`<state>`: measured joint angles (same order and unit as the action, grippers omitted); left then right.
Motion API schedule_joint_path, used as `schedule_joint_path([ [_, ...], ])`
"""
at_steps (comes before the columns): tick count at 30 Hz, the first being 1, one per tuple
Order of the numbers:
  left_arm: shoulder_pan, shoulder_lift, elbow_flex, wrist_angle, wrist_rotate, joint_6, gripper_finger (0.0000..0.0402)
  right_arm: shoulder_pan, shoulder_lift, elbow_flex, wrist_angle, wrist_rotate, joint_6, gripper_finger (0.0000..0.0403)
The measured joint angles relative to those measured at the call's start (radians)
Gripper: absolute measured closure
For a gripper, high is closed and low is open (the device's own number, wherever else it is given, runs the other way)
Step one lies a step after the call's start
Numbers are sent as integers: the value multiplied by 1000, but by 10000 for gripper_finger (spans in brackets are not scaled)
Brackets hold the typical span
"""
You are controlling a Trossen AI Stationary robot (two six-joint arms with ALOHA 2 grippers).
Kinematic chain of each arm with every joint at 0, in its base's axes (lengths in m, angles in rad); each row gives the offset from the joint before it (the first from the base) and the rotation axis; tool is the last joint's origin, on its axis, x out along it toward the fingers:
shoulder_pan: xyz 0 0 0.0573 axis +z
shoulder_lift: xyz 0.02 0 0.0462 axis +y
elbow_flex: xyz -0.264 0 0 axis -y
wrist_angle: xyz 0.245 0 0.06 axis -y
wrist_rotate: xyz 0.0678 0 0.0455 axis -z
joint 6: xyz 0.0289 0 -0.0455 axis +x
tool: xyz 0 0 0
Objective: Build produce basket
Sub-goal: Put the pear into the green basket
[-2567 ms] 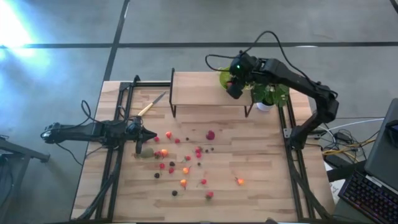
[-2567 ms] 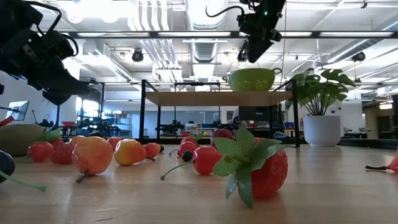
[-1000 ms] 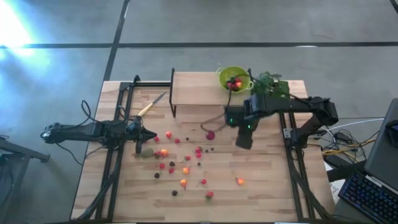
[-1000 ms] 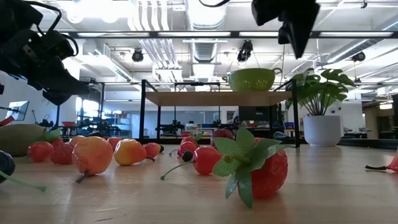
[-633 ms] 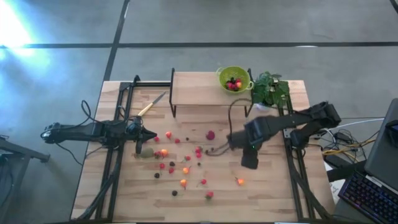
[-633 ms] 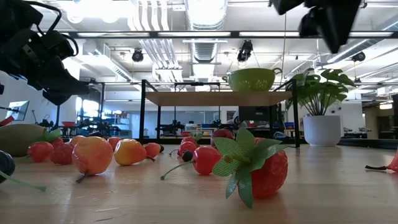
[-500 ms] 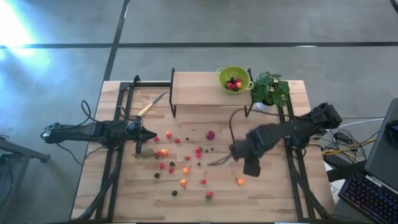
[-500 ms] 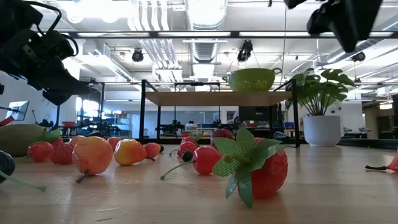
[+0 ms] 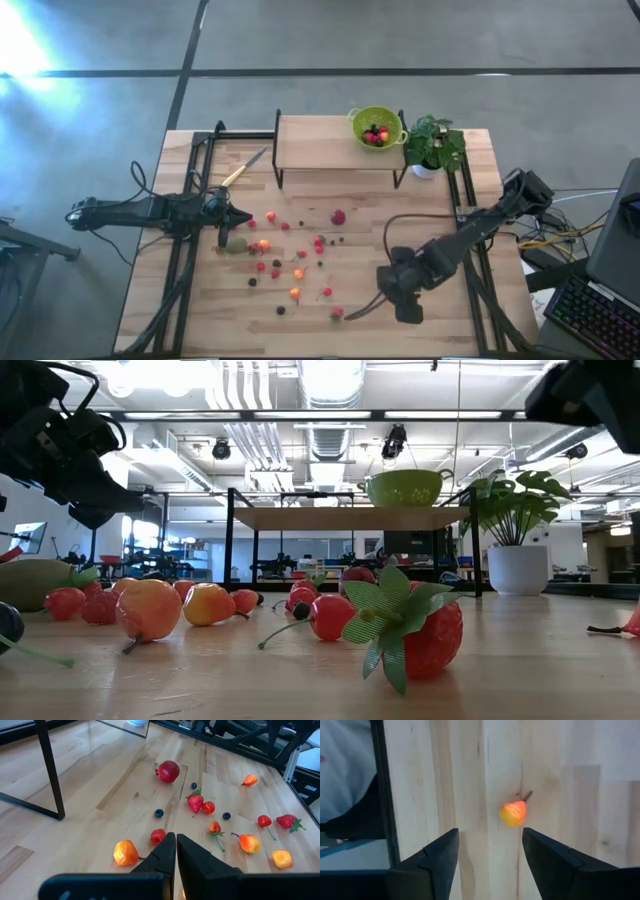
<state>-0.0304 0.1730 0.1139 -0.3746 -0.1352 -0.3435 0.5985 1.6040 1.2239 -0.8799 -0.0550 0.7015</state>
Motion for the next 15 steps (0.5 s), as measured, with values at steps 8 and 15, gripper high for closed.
schedule_joint_path([
  [8,0,0,0,0,0,0,380,24,48,-66,57,121,121,204],
  [15,0,0,0,0,0,0,381,28,128,-76,68,133,138,223],
])
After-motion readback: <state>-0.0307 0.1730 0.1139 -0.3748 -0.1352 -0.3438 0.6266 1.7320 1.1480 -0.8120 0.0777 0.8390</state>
